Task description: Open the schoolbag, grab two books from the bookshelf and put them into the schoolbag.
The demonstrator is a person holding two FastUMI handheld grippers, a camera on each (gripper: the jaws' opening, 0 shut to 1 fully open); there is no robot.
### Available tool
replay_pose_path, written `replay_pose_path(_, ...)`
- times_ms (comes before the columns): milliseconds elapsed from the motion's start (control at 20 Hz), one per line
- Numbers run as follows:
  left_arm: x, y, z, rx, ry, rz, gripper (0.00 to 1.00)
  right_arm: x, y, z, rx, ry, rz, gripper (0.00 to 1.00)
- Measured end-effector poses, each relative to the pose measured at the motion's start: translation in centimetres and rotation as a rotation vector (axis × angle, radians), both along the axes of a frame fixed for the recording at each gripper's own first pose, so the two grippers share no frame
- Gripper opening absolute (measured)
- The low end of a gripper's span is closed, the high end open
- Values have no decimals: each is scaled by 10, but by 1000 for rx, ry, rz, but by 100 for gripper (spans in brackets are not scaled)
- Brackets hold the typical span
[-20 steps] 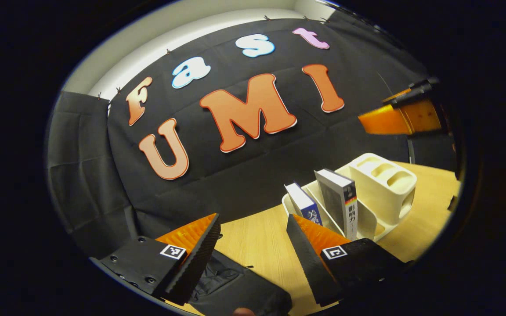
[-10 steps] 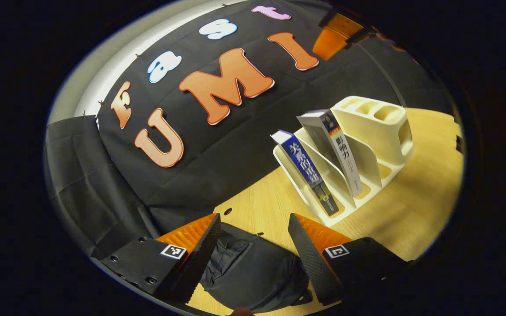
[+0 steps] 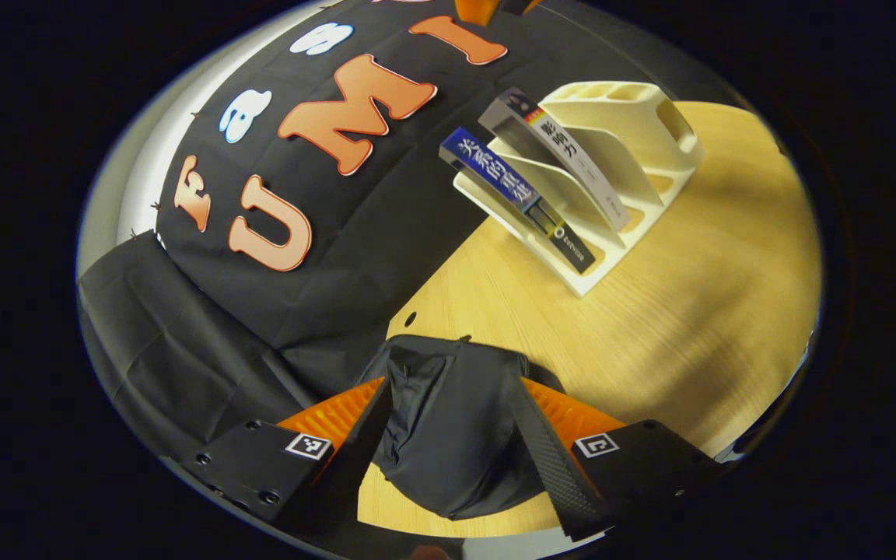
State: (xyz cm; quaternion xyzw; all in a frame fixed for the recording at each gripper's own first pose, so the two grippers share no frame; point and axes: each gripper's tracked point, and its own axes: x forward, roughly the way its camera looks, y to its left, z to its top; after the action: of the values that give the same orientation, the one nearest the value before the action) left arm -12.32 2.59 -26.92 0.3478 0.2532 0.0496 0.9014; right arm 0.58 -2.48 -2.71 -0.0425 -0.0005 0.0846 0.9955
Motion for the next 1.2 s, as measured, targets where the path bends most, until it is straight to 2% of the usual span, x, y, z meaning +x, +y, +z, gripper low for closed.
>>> replay_pose_path(400, -25, 29, -44, 112, 99, 59, 97, -1, 6, -4, -17, 1, 49, 98)
replay_pose_path(700, -7, 52, -49, 172, 89, 102, 97, -4, 0, -2, -38, -6, 53, 98)
replay_pose_path(900, 9, 63, -60, 196, 112, 115, 96, -2, -6, 0, -37, -4, 28, 98)
replay_pose_path(1050, 19, 71, -65, 140, 132, 113, 95, 3, -6, 3, -35, 1, 14, 98)
replay_pose_path(1150, 23, 70, -67, 66, 154, 86, 82, 7, -2, 5, -37, 3, 3, 98)
replay_pose_path(1200, 25, 70, -65, 41, 160, 65, 66, 8, 1, 6, -39, 1, -1, 98)
